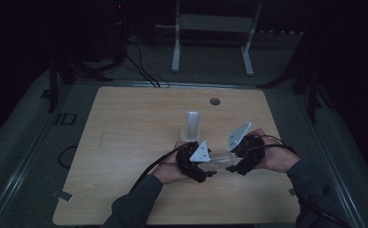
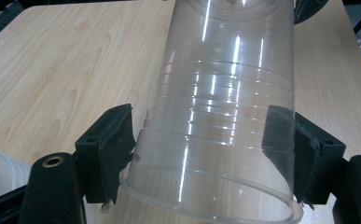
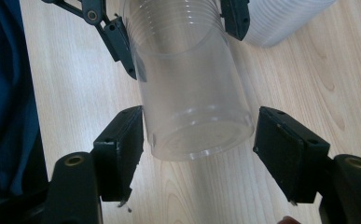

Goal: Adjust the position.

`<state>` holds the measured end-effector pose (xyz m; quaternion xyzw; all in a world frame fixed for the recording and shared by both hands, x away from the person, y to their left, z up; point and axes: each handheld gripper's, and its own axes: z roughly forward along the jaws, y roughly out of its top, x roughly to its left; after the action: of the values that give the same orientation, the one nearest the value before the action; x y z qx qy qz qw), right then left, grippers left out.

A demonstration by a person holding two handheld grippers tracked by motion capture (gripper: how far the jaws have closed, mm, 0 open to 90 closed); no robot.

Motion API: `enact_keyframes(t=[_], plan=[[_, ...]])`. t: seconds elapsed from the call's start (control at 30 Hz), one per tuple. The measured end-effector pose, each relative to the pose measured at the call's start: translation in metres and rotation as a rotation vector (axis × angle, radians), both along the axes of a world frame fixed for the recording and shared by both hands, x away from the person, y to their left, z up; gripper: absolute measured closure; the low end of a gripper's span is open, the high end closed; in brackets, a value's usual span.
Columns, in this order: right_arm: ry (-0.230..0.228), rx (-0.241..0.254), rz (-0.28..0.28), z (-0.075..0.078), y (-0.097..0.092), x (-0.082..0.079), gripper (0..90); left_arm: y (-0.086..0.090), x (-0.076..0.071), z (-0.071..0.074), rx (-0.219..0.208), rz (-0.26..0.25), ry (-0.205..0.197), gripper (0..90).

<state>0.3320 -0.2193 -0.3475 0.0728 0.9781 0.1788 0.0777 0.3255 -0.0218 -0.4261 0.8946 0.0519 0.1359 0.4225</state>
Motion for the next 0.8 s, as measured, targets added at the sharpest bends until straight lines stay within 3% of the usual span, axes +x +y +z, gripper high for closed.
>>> enact_keyframes(t=[0.4,0.67,0.8], plan=[[-0.001,-0.145,0.053,-0.009,0.018,-0.003,32.7,-0.003,-0.003,-0.001,0.065,-0.006,-0.038,25.3],[0.010,-0.198,0.079,-0.015,0.025,-0.003,32.7,-0.005,-0.006,0.000,0.093,-0.014,-0.059,25.6],[0.016,-0.213,0.090,-0.018,0.029,-0.004,33.1,-0.006,-0.008,0.001,0.085,-0.011,-0.065,25.6]])
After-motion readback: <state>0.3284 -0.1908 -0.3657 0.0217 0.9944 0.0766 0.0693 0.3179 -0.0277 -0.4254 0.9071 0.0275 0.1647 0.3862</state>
